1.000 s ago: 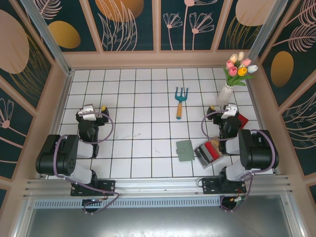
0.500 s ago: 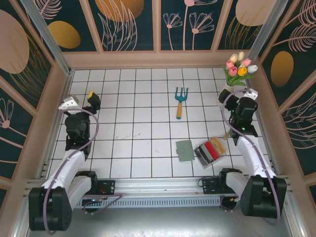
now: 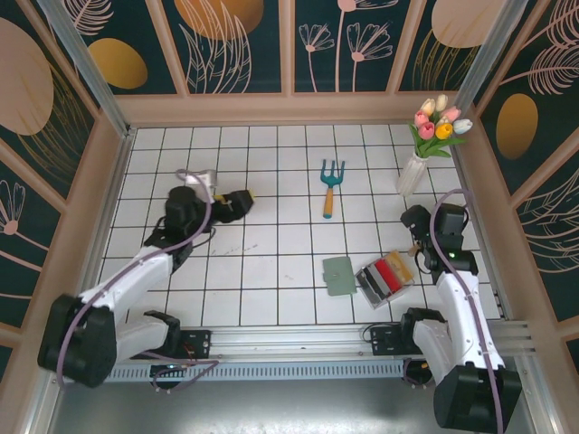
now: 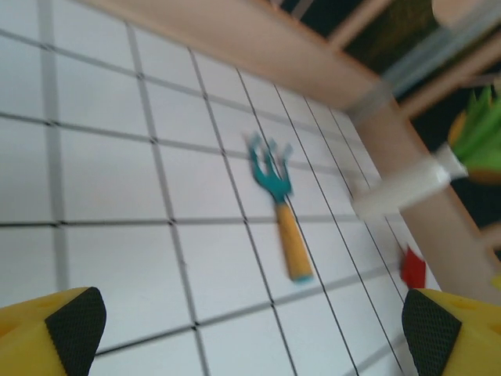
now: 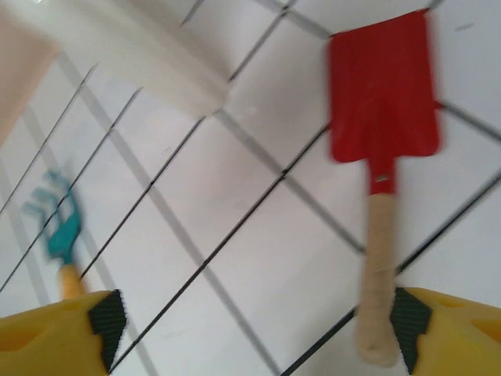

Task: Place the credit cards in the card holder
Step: Move the card holder to the bottom-center of the table.

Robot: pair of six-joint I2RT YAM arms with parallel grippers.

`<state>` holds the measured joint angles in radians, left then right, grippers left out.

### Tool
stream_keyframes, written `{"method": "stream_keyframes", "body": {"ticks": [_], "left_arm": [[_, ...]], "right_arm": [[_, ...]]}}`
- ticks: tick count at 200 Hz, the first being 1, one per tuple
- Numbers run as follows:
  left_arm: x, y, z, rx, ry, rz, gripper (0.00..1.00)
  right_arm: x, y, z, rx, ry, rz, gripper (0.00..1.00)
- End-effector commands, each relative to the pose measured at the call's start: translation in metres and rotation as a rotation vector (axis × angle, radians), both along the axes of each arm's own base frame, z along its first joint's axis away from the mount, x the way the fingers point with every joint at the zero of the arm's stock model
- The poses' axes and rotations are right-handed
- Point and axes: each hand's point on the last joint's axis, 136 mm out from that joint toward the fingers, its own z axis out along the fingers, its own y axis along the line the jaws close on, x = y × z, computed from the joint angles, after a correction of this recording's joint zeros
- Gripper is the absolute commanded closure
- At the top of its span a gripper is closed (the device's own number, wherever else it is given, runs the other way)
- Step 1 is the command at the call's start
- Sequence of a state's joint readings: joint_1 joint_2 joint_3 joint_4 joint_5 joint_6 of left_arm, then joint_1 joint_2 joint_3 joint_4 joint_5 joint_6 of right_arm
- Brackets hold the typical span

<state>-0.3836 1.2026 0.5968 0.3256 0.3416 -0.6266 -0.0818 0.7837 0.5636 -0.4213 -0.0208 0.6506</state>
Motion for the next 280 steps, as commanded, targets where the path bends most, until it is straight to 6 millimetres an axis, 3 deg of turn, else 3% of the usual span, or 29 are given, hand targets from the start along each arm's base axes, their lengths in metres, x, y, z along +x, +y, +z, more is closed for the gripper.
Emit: {"method": "stream_keyframes", "body": {"ticks": [1, 22, 35, 50, 69, 102, 117, 128, 161, 173, 200, 248, 280], "left_arm": [[-0.009, -0.044, -0.024, 0.041, 0.099, -0.121, 0.01], [-0.008, -0.086, -0.035, -0.003, 0.145, -0.171, 0.04], [-0.005, -0.104, -0.042, -0.015, 0.177, -0.183, 0.09], [0.002, -0.109, -0.055, -0.014, 0.229, -0.150, 0.18], [0.009, -0.095, -0.064, 0.003, 0.255, -0.046, 0.20], [0.013, -0.040, -0.074, 0.102, 0.265, 0.229, 0.17], [0.011, -0.027, -0.074, 0.123, 0.262, 0.281, 0.15], [0.011, -0.022, -0.071, 0.126, 0.255, 0.300, 0.15], [0.012, -0.008, -0.062, 0.122, 0.223, 0.366, 0.14], [0.012, -0.004, -0.058, 0.126, 0.211, 0.385, 0.13], [0.010, 0.010, -0.052, 0.138, 0.183, 0.441, 0.11], [0.002, 0.041, -0.033, 0.141, 0.116, 0.558, 0.07], [-0.009, 0.069, -0.016, 0.146, 0.057, 0.654, 0.02]], "right_arm": [[0.013, 0.068, 0.047, 0.124, -0.170, 0.340, 0.18], [0.013, 0.119, 0.059, 0.169, -0.171, 0.506, 0.27], [0.009, 0.150, 0.052, 0.161, -0.120, 0.596, 0.35], [0.001, 0.174, 0.034, 0.126, -0.034, 0.632, 0.49], [-0.010, 0.195, 0.017, 0.082, 0.034, 0.667, 0.55], [-0.030, 0.220, -0.018, 0.037, 0.155, 0.722, 0.72], [-0.038, 0.219, -0.038, -0.009, 0.246, 0.699, 0.73], [-0.043, 0.217, -0.050, -0.053, 0.302, 0.683, 0.80], [-0.049, 0.203, -0.076, -0.166, 0.420, 0.596, 0.76], [-0.052, 0.197, -0.084, -0.197, 0.445, 0.568, 0.68], [-0.061, 0.197, -0.106, -0.198, 0.500, 0.593, 0.63], [-0.068, 0.248, -0.134, -0.190, 0.529, 0.846, 0.59], [-0.079, 0.303, -0.139, -0.251, 0.488, 1.107, 0.60]]}}
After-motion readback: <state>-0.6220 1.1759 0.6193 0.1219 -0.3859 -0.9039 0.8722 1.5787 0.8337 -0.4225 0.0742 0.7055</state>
